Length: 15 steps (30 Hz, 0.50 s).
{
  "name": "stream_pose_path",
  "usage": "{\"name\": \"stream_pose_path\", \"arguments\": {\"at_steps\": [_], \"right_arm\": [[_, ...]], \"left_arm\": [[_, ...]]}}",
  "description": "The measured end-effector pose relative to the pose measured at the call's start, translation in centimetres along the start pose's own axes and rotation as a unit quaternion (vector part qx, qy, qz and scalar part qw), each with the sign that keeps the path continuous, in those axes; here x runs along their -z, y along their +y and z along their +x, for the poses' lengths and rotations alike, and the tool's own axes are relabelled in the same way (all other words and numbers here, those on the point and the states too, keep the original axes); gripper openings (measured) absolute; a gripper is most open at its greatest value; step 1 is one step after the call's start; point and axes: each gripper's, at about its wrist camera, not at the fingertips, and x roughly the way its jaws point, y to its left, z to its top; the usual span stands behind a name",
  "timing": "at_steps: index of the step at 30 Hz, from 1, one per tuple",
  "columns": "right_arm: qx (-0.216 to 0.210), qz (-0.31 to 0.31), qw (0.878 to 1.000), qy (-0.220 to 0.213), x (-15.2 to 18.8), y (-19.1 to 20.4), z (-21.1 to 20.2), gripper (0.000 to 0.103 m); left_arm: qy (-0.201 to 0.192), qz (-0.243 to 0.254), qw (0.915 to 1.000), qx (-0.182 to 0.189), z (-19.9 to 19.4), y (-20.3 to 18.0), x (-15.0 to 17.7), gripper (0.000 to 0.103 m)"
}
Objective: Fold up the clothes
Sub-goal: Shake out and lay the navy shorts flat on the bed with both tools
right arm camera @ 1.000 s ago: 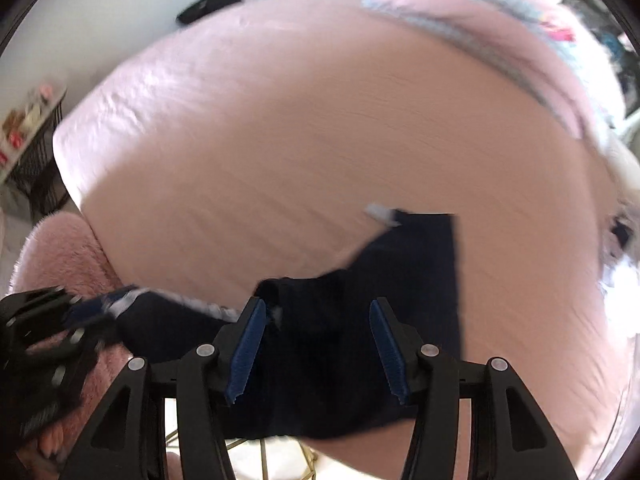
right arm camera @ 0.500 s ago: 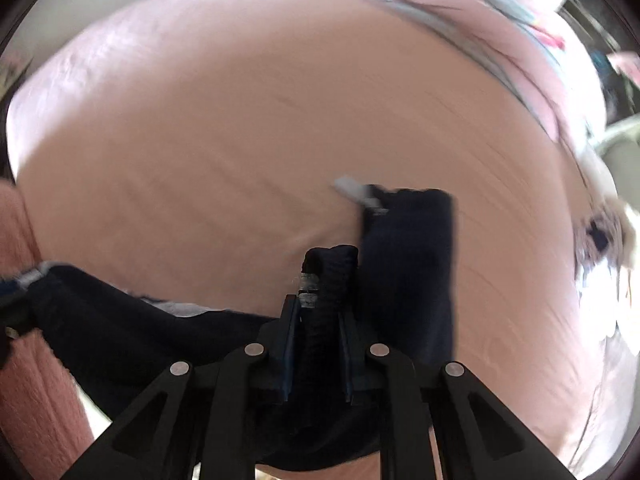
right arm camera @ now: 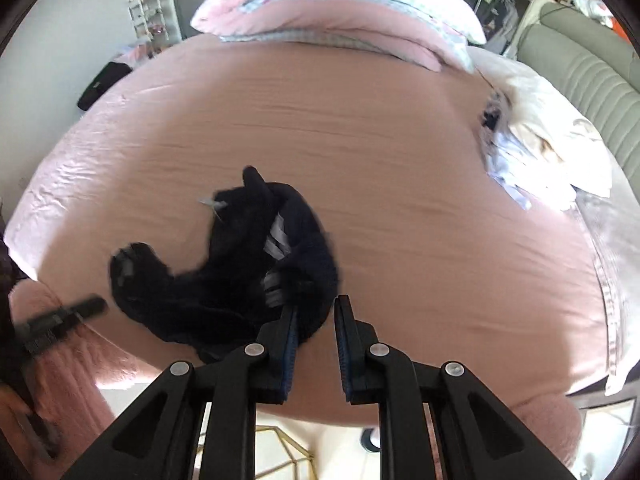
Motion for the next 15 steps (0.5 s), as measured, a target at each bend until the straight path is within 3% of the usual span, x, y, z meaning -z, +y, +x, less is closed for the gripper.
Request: {"name": "stream_pose_path", "arguments": {"at_steps": [2,4,8,11,12,13,15], "right_arm": [[0.001,0.008,1.0,0.0,0.5,1.0,-0.6,0.016],[-0.012,0.016,1.0,0.0,1.3,0.4,-1.6,0.016],[-0.012,-0.012,1.0,0.003,3.7,1.3,-3.6,0.017],[-0.01,-0.049,0.998,0.026,5.0,3.2,-3.6,0.02],[-0.014,-0.059,0.998,0.034,5.6,3.9,-3.5,0.026],[-0.018,-0.062,0.997,0.041,6.2,2.5,-3.0,0.033],[-0.025,-0.059,0.996,0.062,7.3,2.2,-2.2,0.037]], "left_arm": [[-0.003,0.005,1.0,0.006,-0.3,-0.4,-0.9,0.026],[-0.005,0.045,0.999,-0.005,-0.4,-1.7,-1.8,0.05],[0.0,0.11,0.9904,-0.084,1.3,-3.1,-3.3,0.052],[0.042,0.129,0.9876,-0.079,3.4,-2.8,-3.1,0.052],[0.052,0.134,0.9862,-0.082,4.1,-2.8,-3.0,0.052],[0.056,0.138,0.9845,-0.092,4.6,-2.8,-2.8,0.052],[0.054,0.151,0.9814,-0.106,5.6,-3.1,-2.4,0.052]]}}
